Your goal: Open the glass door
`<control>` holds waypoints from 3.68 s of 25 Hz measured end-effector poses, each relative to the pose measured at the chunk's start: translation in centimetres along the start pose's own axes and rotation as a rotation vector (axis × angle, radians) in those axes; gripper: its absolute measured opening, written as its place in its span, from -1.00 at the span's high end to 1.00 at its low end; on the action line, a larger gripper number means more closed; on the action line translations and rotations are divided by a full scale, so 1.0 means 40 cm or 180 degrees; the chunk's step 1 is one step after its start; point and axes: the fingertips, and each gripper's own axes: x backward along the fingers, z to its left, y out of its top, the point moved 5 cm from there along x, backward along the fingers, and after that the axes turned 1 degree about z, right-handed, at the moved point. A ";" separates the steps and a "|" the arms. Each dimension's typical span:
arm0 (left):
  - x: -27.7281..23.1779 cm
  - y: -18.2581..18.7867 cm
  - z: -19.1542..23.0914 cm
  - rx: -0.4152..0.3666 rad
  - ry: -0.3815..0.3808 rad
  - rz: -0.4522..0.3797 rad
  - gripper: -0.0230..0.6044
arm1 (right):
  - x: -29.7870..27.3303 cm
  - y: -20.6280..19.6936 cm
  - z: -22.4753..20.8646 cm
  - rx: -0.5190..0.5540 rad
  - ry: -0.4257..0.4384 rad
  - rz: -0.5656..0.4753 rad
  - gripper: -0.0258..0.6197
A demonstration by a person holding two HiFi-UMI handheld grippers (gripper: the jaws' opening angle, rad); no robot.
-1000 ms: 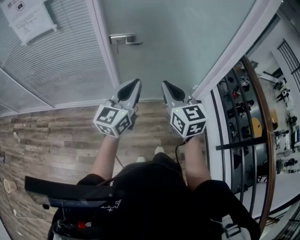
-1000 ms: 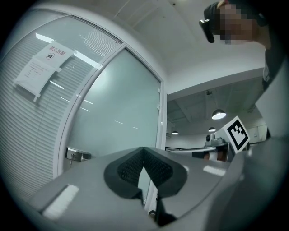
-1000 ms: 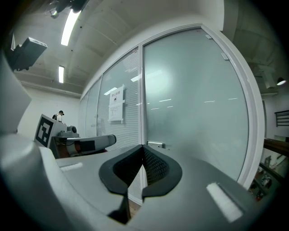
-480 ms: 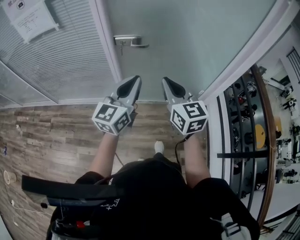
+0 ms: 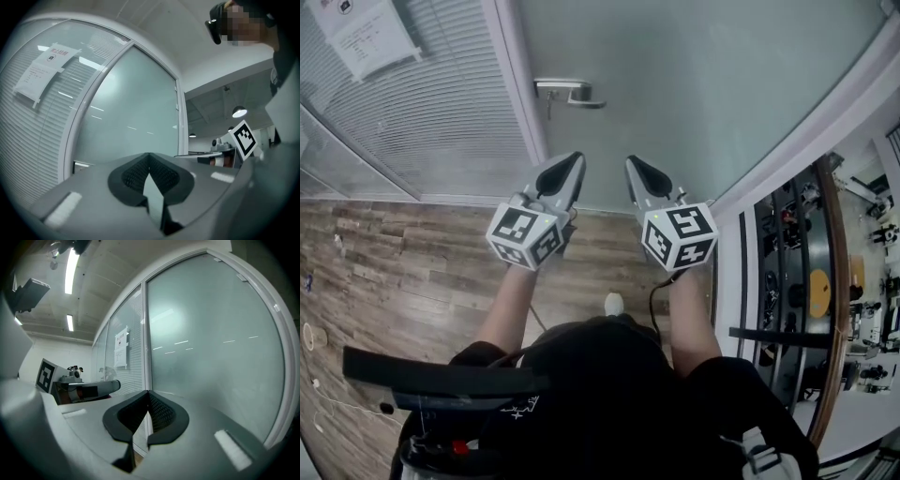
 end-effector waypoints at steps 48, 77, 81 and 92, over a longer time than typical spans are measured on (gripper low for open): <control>-0.198 -0.078 0.296 0.0037 0.0568 0.0183 0.93 | -0.380 -0.028 -0.205 0.0048 0.0561 0.0233 0.91; -0.287 -0.166 0.436 0.0327 0.0035 0.0505 0.93 | -0.578 -0.243 -0.177 0.2355 0.0414 0.1557 0.47; -0.288 -0.168 0.436 0.0357 0.0161 0.0513 0.93 | -0.589 -0.277 -0.175 0.2898 0.0421 0.1566 0.50; -0.285 -0.163 0.435 0.0339 0.0345 0.0552 0.93 | -0.599 -0.298 -0.154 0.3241 -0.0190 0.1202 0.55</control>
